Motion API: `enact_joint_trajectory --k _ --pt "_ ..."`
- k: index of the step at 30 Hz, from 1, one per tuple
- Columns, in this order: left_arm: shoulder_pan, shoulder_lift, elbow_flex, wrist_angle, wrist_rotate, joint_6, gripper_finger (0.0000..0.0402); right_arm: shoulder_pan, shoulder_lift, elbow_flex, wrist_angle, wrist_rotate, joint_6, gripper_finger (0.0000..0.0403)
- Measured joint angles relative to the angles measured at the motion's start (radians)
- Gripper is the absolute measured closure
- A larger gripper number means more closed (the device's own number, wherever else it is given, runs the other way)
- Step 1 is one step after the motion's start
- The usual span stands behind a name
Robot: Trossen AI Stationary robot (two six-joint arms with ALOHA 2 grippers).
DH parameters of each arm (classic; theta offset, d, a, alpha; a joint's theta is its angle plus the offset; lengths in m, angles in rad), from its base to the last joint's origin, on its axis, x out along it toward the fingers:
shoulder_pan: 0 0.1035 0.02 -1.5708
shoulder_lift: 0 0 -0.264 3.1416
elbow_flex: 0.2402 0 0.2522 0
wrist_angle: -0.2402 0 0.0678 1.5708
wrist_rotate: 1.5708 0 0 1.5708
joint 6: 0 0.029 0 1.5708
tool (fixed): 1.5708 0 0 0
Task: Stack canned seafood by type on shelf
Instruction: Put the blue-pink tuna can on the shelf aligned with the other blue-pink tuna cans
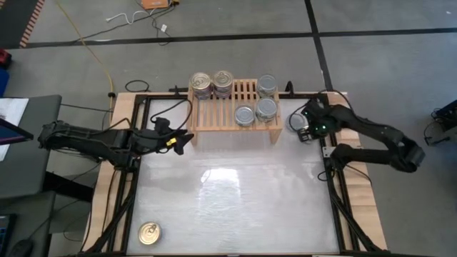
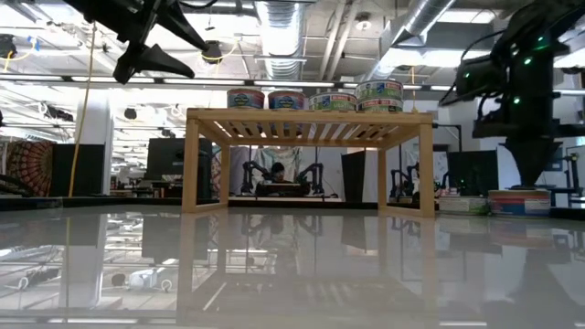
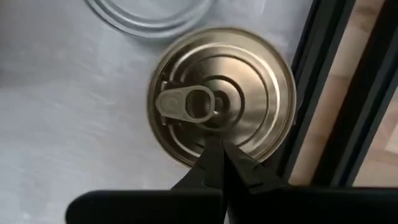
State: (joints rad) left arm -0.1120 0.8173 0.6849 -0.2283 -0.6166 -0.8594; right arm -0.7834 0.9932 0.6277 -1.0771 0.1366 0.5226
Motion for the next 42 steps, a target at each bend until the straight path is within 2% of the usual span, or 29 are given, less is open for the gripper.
enact_joint_trajectory --k 7,11,13,16,20,27,31,35,39,42 --pt "0.0 0.0 0.0 0.002 -0.002 0.056 0.018 0.006 0.133 0.003 0.005 -0.008 0.019 0.0384" --pt "0.0 -0.015 0.0 -0.001 0.0 0.059 0.018 0.064 0.158 0.006 -0.025 -0.065 0.082 0.0384" --pt "0.0 -0.032 0.0 -0.001 0.004 0.057 0.018 0.107 0.157 0.005 -0.058 -0.139 0.14 0.0384" --pt "0.0 -0.059 0.0 0.0 0.023 0.039 0.018 0.184 0.151 0.0 -0.096 -0.264 0.222 0.0384" --pt "0.0 -0.101 0.0 0.0 0.063 0.068 0.018 0.333 0.144 0.005 -0.055 -0.328 0.351 0.0384" --pt "0.0 -0.166 0.0 0.001 0.07 0.162 0.018 0.629 0.146 0.004 0.032 -0.351 0.654 0.0384" --pt "0.0 -0.196 0.0 0.0 0.071 0.216 0.018 0.815 0.167 0.004 0.212 -0.345 0.864 0.0384" --pt "0.0 -0.209 0.0 -0.001 0.071 0.246 0.018 0.976 0.248 0.006 0.491 -0.26 1.063 0.0384" --pt "0.0 -0.209 0.0 -0.011 0.072 0.271 0.018 1.07 0.388 0.013 0.843 -0.137 1.166 0.0384" --pt "0.0 -0.205 0.0 -0.029 0.072 0.271 0.018 1.092 0.526 0.069 1.016 -0.076 1.169 0.0384"
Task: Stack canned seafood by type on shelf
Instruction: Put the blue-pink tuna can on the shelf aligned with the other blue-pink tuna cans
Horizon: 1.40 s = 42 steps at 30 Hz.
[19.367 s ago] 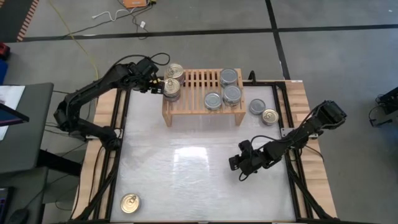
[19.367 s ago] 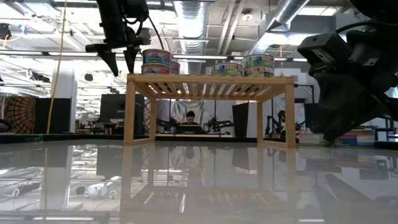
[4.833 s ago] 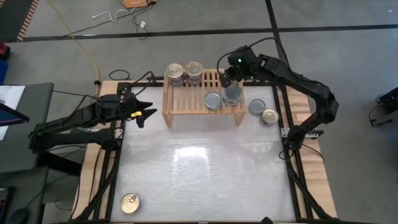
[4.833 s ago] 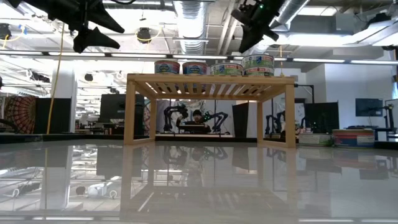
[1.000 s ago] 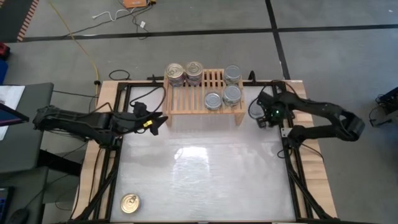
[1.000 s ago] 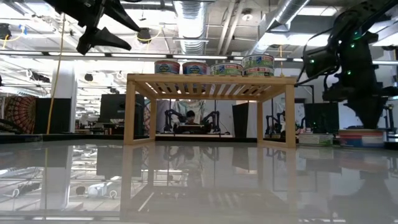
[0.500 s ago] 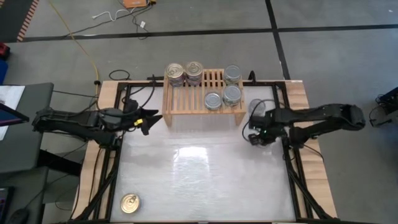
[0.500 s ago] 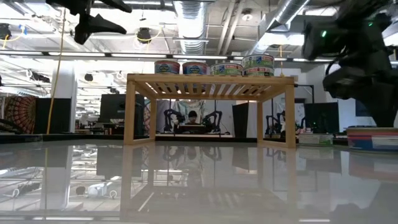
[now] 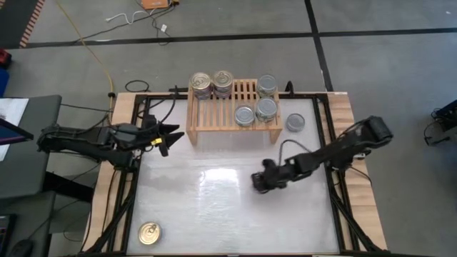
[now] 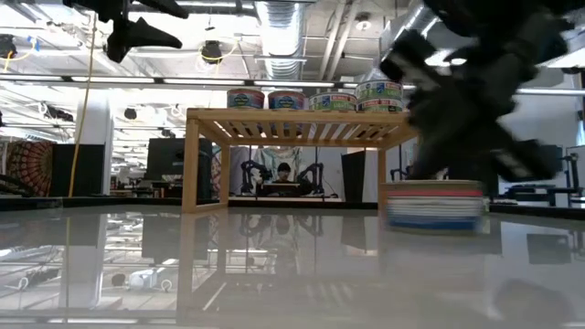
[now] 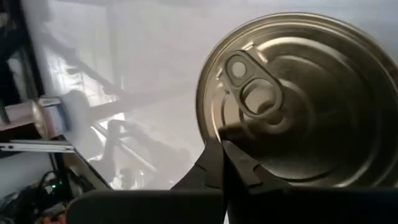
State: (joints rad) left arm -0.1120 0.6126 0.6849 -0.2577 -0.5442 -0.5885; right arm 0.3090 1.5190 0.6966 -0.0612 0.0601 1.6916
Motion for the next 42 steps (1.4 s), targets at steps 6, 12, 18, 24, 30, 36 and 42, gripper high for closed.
enact_joint_trajectory --k 6,12,18,24,30,36,42 --pt "0.0 0.01 0.0 -0.045 0.012 -0.037 0.018 -0.017 0.207 0.239 0.013 0.022 -0.205 0.0383" --pt "-0.004 0.038 0.0 -0.119 0.082 -0.149 0.018 -0.037 0.185 0.423 -0.154 0.08 -0.377 0.0378" --pt "-0.071 0.102 0.0 -0.094 0.02 -0.23 0.018 -0.032 0.024 0.453 -0.234 0.177 -0.542 0.0379" --pt "-0.136 0.236 0.0 -0.037 -0.045 -0.327 0.018 0.02 -0.132 0.401 -0.44 0.314 -0.543 0.0379" --pt "-0.17 0.397 0.001 0.119 -0.069 -0.43 0.018 0.117 -0.263 0.205 -0.456 0.35 -0.368 0.0379" --pt "-0.184 0.566 0.089 0.141 -0.071 -0.476 0.018 0.244 -0.356 0.027 -0.37 0.44 -0.208 0.0379" --pt "-0.184 0.736 0.215 0.135 -0.071 -0.483 0.018 0.294 -0.374 -0.069 -0.348 0.455 -0.124 0.0379"
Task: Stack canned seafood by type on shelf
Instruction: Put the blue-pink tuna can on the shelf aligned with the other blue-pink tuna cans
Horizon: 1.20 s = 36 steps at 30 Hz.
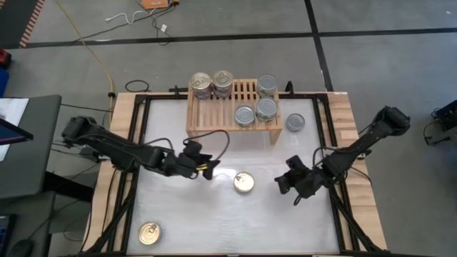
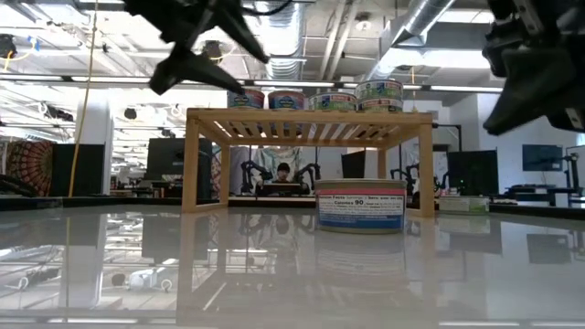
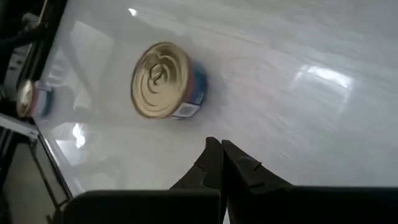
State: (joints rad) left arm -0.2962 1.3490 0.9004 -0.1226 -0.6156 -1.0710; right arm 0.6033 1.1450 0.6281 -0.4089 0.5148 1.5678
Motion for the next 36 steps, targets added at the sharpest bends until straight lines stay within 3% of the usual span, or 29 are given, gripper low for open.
enact_joint_trajectory --k 12,27,36 --pt "0.0 0.203 0.175 -0.002 0.044 0.0 0.018 -0.024 0.088 -0.017 0.023 0.013 0.058 0.0364" --pt "-0.002 0.207 0.18 -0.032 0.061 -0.032 0.018 -0.024 0.134 -0.016 0.064 0.001 0.017 0.0328" --pt "-0.002 0.207 0.176 -0.039 0.061 -0.058 0.018 -0.055 0.251 -0.016 0.239 0.003 -0.034 0.0285"
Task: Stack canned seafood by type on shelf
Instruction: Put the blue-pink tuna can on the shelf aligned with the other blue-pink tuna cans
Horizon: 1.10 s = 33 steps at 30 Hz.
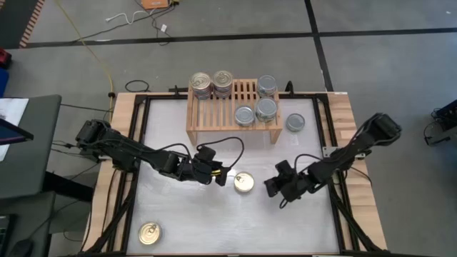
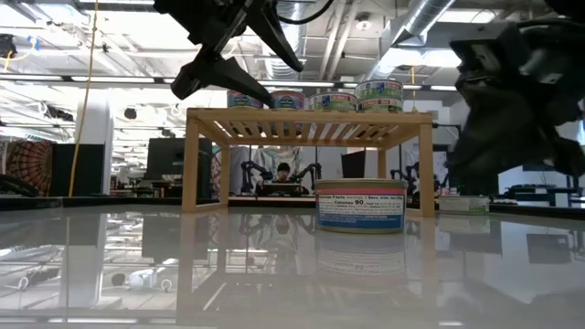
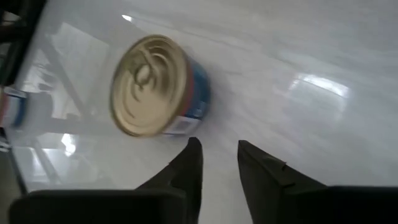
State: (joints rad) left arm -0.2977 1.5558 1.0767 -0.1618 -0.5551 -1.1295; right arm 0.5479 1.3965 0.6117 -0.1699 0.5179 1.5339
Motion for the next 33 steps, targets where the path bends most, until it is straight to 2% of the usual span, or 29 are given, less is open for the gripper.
enact_joint_trajectory --k 8,12,17,23,33 --pt "0.0 0.0 -0.001 -0.008 0.01 -0.005 0.018 -0.038 0.063 0.0 0.157 -0.002 -0.025 0.0219" --pt "0.0 0.0 -0.001 -0.008 0.024 -0.005 0.018 -0.062 0.093 0.0 0.196 -0.004 -0.026 0.0203" --pt "0.0 0.0 -0.001 -0.009 0.048 -0.005 0.018 -0.089 0.127 0.0 0.259 -0.008 -0.033 0.0202" --pt "0.0 0.0 -0.001 -0.027 0.055 -0.005 0.018 -0.114 0.16 0.0 0.377 -0.027 -0.128 0.0211" --pt "0.0 0.0 -0.002 -0.037 0.097 0.006 0.018 -0.155 0.163 0.0 0.349 -0.054 -0.155 0.0234"
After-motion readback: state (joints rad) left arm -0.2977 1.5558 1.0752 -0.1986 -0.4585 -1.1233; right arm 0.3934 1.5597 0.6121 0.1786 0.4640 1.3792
